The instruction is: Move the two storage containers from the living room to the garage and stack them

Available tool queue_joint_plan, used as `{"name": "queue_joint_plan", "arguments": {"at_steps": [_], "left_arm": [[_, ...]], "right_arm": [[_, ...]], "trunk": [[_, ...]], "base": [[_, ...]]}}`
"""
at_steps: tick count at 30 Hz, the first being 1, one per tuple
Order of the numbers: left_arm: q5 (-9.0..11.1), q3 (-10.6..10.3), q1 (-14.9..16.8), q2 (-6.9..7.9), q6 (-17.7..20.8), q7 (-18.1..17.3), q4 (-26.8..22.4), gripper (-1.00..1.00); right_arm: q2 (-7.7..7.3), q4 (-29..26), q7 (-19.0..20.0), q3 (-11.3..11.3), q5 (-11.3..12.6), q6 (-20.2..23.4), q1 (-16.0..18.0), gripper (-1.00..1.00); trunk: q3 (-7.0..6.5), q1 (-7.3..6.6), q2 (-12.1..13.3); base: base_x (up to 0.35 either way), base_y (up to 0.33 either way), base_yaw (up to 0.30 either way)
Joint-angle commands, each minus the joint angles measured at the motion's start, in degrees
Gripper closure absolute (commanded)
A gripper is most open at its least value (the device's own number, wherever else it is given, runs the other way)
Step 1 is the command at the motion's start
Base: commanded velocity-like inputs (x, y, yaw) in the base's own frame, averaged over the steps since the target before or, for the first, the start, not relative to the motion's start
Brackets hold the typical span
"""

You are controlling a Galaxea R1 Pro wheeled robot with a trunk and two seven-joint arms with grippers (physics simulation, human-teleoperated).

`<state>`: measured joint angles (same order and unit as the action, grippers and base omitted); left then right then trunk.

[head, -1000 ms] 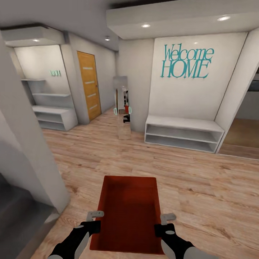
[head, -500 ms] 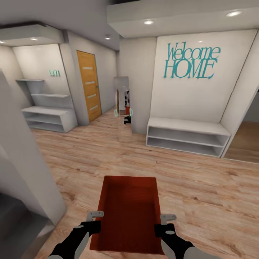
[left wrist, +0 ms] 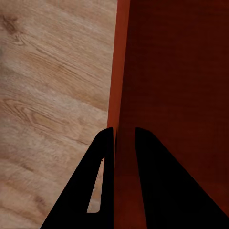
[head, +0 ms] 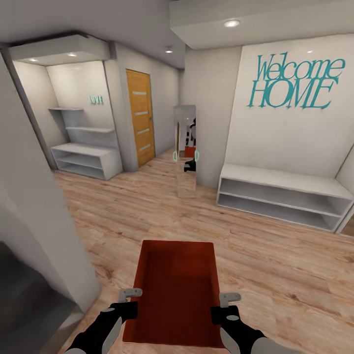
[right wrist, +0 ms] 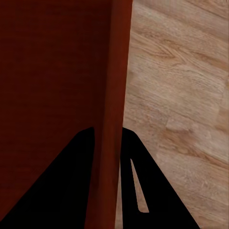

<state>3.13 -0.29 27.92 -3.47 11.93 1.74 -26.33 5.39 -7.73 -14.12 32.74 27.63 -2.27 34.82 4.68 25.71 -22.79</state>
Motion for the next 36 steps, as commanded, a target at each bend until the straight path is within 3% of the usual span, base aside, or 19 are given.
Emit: {"name": "queue_joint_plan", "arguments": {"at_steps": [1,16,25,36], "left_arm": [[-0.7,-0.6,0.0,0.13,0.4,0.6,-0.3,1.0],[-0.7,-0.6,0.0,0.13,0.4,0.6,-0.3,1.0],[-0.7,-0.6,0.0,0.13,0.4,0.6,-0.3,1.0],[-0.7,-0.6,0.0,0.13,0.4,0.6,-0.3,1.0]], "right_arm": [[-0.16,1.3,-0.3,0.7,1.5,-0.3,0.1,1.0],[-0.14,1.3,-0.4,0.7,1.5,-0.3,0.1,1.0],[-0.25,1.2,-0.4,0.7,1.5,-0.4,0.1,1.0],[-0.21,1.3,-0.4,0.7,1.4,-0.4,0.1,1.0]], "trunk": [[0.12,0.07,-0.1],[0.12,0.07,-0.1],[0.12,0.07,-0.1],[0.12,0.07,-0.1]], "base": [[0.323,0.0,0.029],[0.323,0.0,0.008],[0.323,0.0,0.202],[0.323,0.0,0.016]]}}
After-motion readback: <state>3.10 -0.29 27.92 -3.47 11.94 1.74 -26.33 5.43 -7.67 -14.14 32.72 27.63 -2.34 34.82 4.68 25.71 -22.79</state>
